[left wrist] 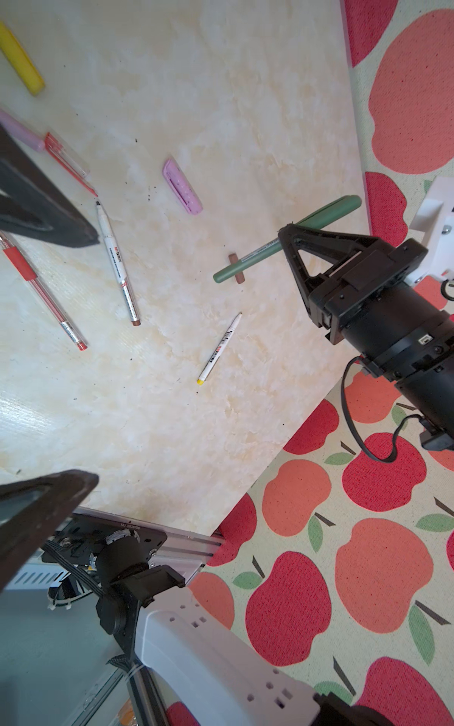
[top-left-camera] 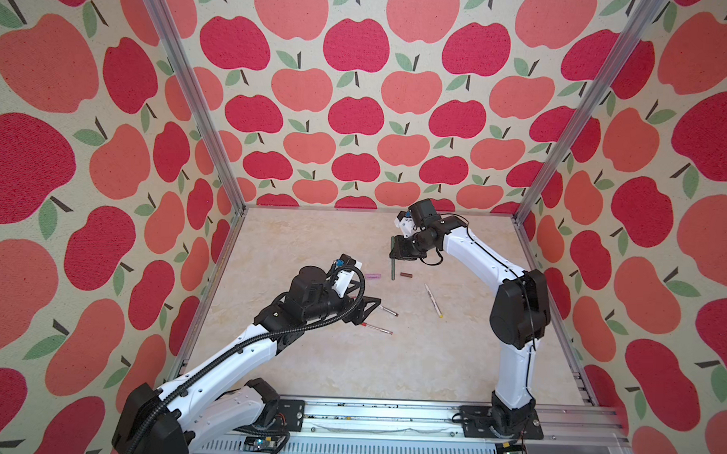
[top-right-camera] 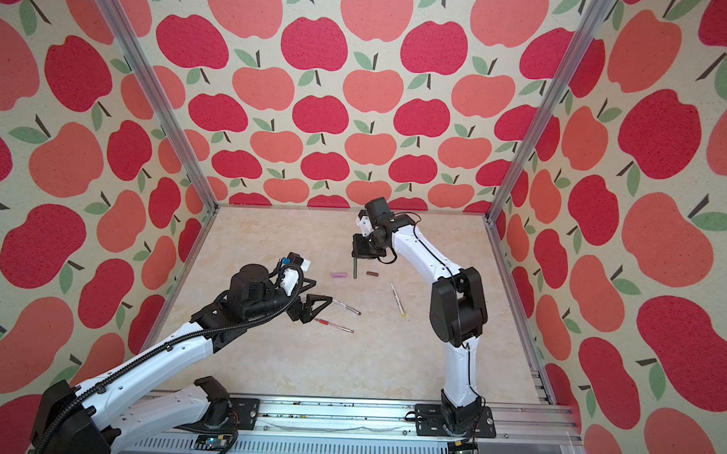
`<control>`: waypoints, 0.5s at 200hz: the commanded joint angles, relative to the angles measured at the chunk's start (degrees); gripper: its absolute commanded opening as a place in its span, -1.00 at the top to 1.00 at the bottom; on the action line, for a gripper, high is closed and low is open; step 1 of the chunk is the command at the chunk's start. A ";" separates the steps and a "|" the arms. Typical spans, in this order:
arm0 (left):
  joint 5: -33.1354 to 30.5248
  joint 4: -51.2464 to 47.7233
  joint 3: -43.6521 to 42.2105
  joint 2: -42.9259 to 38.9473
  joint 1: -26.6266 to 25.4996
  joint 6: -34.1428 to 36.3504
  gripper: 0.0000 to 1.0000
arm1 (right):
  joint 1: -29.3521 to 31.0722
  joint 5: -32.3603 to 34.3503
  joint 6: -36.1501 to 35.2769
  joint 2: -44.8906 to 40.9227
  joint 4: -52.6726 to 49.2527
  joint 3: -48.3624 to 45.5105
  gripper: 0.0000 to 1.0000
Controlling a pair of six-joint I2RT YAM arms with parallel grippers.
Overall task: Insert the pens into the pen caps
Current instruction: 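Carry the capped green pen away with right gripper while left gripper withdraws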
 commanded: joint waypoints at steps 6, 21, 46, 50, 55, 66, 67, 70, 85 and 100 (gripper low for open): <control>-0.77 -0.45 2.15 1.25 0.67 1.20 -0.82 | -0.43 0.35 -2.77 5.25 -6.52 6.40 0.73; -0.84 -0.45 2.33 1.75 1.13 1.02 -0.81 | -0.59 0.32 -3.05 8.39 -8.20 9.58 0.73; -0.51 -0.45 2.42 2.23 2.00 0.67 -0.82 | -0.94 -0.03 -3.32 12.75 -10.21 14.09 0.73; -0.38 -0.46 2.42 2.29 2.14 0.61 -0.82 | -1.08 -0.05 -3.31 13.29 -10.42 14.65 0.73; -0.42 -0.43 2.42 2.32 2.27 0.57 -0.82 | -1.18 -0.05 -3.31 13.92 -10.63 15.28 0.73; -0.43 -0.15 2.26 2.36 2.45 0.48 -0.82 | -1.42 -0.08 -3.11 15.06 -10.92 16.34 0.73; -0.39 -0.12 2.25 2.39 2.50 0.48 -0.82 | -1.44 -0.07 -3.08 15.18 -10.92 16.44 0.73; -0.49 -0.10 2.25 2.40 2.53 0.40 -0.82 | -1.54 -0.20 -3.06 15.53 -10.92 16.65 0.73; -0.27 0.07 2.24 2.75 2.79 0.15 -0.82 | -2.10 -0.84 -2.64 16.78 -10.76 17.57 0.73; -0.16 0.16 2.33 3.09 2.98 -0.13 -0.82 | -2.51 -1.93 -2.14 18.19 -10.50 18.65 0.73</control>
